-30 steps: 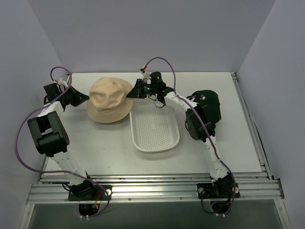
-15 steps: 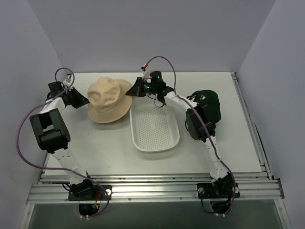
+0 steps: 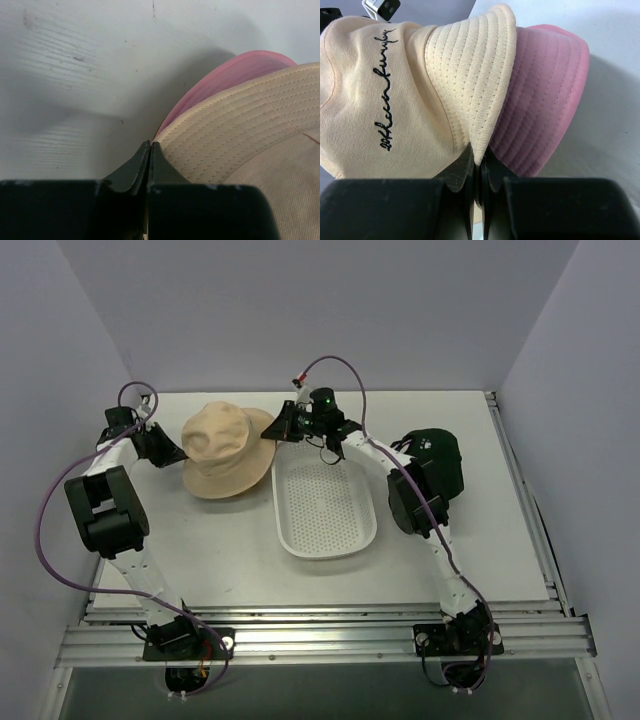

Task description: Stack the hats

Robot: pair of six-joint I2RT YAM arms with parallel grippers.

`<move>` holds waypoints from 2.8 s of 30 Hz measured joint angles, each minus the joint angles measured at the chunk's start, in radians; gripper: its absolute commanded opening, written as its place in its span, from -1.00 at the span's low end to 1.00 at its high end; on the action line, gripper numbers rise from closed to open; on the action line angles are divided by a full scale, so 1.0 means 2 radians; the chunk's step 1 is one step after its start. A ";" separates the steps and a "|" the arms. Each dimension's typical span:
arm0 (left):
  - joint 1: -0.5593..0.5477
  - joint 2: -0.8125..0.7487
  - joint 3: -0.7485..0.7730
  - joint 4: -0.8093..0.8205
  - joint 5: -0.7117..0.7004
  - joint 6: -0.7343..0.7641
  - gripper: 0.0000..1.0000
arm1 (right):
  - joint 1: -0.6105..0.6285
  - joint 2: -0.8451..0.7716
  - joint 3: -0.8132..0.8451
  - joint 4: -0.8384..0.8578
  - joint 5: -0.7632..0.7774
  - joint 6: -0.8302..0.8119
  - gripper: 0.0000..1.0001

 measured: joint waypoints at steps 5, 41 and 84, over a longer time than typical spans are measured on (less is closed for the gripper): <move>0.000 -0.011 -0.003 -0.019 -0.040 0.001 -0.95 | 0.013 0.014 0.023 -0.008 0.011 -0.008 -1.00; 0.030 -0.116 0.017 -0.112 -0.156 0.000 -0.03 | 0.027 -0.033 0.004 -0.062 0.079 -0.029 -0.64; -0.154 -0.232 0.024 -0.064 -0.125 0.001 0.04 | 0.071 0.025 0.113 -0.187 0.218 -0.107 -0.93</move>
